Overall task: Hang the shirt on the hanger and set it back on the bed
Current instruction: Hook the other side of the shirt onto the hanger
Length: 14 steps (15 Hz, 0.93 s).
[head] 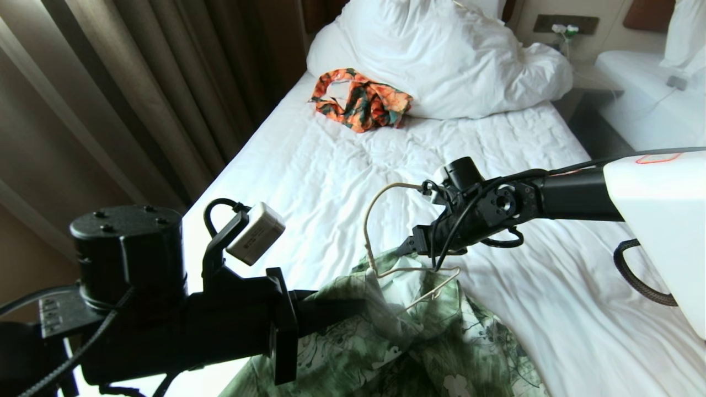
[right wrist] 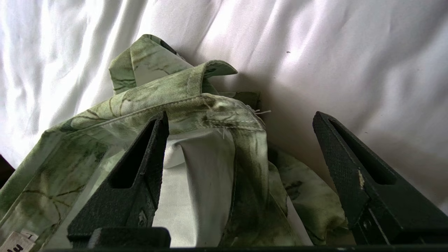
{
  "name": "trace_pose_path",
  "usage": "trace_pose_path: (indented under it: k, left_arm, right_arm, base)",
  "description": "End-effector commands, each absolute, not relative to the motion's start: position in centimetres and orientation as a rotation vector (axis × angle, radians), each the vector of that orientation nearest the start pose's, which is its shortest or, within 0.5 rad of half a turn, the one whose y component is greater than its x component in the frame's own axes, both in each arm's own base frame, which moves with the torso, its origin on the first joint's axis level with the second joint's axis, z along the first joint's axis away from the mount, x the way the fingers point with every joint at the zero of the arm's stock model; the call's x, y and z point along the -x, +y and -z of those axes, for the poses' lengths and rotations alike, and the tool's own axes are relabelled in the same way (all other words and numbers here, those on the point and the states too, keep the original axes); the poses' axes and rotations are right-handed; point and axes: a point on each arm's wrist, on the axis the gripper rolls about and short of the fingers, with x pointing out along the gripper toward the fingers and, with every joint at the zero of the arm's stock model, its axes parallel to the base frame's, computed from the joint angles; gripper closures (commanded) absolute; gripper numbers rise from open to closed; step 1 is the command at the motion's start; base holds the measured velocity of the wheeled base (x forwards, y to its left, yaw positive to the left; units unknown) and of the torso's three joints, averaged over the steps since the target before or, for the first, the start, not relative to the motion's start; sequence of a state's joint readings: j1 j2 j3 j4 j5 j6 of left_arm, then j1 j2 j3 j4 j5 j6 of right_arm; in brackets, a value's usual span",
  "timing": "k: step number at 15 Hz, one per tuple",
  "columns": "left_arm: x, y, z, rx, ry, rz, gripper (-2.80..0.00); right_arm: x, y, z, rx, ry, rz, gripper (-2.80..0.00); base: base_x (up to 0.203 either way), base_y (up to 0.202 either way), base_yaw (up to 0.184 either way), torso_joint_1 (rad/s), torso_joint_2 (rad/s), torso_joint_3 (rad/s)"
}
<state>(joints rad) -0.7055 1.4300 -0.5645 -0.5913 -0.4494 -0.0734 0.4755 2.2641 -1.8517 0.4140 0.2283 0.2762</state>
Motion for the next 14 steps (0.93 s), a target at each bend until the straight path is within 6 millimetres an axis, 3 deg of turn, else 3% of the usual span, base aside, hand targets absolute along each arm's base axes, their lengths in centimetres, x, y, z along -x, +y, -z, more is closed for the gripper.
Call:
trace_pose_path:
  k: [1,7,8,14]
  left_arm:
    - [-16.5,-15.4,-18.4,0.027,0.337,1.139,0.0]
    - [-16.5,-15.4,-18.2,0.027,0.341,1.138,0.0]
    - [-16.5,-15.4,-18.2,0.027,0.342,1.138,0.0]
    - [-16.5,-15.5,-18.2,0.025,0.346,1.142,0.0]
  right_arm:
    - [-40.1,21.6,-14.5,-0.142,0.935,-0.546,-2.8]
    - [-39.3,22.9,-14.6,-0.129,0.941,-0.58,-2.8]
    - [-39.3,22.9,-14.7,-0.128,0.936,-0.58,0.0]
    - [-39.2,22.9,-15.0,-0.132,0.932,-0.574,0.0]
  base:
    - [0.0,0.0,0.0,0.0,0.0,0.0]
    - [0.0,0.0,0.0,0.0,0.0,0.0]
    - [0.0,0.0,0.0,0.0,0.0,0.0]
    - [0.0,0.0,0.0,0.0,0.0,0.0]
